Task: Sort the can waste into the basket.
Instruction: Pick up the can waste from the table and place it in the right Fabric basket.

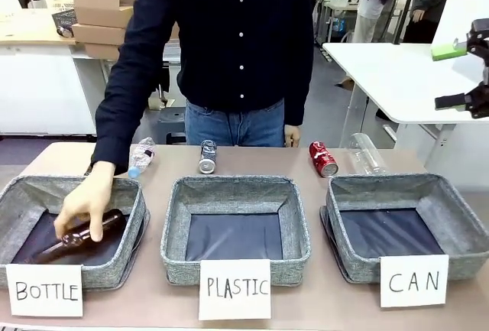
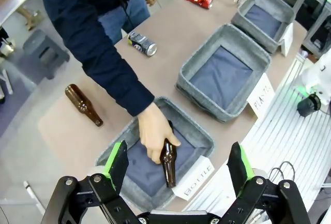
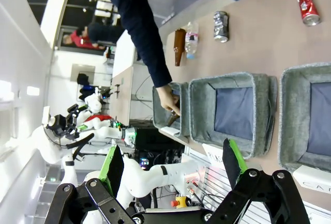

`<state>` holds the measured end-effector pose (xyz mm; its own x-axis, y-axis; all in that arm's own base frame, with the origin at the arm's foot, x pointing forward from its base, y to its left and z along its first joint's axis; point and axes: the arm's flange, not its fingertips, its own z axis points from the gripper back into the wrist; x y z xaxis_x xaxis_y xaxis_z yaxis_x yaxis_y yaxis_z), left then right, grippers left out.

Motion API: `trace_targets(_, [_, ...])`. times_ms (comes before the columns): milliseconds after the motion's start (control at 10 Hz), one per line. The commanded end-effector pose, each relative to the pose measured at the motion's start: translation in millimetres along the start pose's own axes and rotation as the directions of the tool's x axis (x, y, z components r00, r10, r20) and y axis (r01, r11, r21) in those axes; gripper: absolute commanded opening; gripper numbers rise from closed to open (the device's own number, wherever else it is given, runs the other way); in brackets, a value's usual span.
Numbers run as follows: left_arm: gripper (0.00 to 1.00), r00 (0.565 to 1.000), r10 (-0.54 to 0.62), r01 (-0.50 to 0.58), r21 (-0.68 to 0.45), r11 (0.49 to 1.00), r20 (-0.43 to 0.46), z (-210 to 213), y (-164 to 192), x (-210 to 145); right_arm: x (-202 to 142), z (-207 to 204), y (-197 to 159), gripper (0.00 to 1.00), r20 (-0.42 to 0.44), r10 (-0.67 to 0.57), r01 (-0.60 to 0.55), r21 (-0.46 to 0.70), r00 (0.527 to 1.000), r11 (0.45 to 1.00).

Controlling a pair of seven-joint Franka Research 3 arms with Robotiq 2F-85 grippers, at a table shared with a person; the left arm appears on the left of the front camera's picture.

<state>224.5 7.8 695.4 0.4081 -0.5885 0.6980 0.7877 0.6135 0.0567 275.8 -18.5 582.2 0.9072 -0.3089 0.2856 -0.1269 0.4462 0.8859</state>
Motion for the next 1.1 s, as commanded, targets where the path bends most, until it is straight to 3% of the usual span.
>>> trace_targets(0, [1.0, 0.998, 0.029, -0.032, -0.051, 0.998, -0.057, -29.6, 26.8, 3.8, 2.6, -2.2, 0.8, 1.0, 0.002, 0.025, -0.025, 0.025, 1.0, 0.999])
trace_targets(300, [1.0, 0.997, 0.055, -0.058, -0.047, 0.997, -0.06, -35.0, 35.9, 8.4, 2.6, -2.2, 0.8, 1.0, 0.002, 0.025, -0.025, 0.025, 1.0, 0.999])
trace_targets(600, [1.0, 0.977, 0.119, -0.134, -0.075, 0.988, -0.175, -83.7, 80.4, 39.1, 2.6, -2.2, 0.8, 1.0, 0.002, 0.025, -0.025, 0.025, 1.0, 0.999])
trace_targets(900, [1.0, 0.924, 0.26, -0.311, -0.156, 0.938, -0.281, -220.1, 183.0, 77.8, 2.6, -2.2, 0.8, 1.0, 0.002, 0.025, -0.025, 0.025, 1.0, 0.999])
trace_targets(1000, [1.0, 0.907, 0.28, -0.325, -0.101, 0.94, -0.314, -277.9, 208.3, 89.5, 2.6, -2.2, 0.8, 1.0, 0.002, 0.025, -0.025, 0.025, 1.0, 0.999])
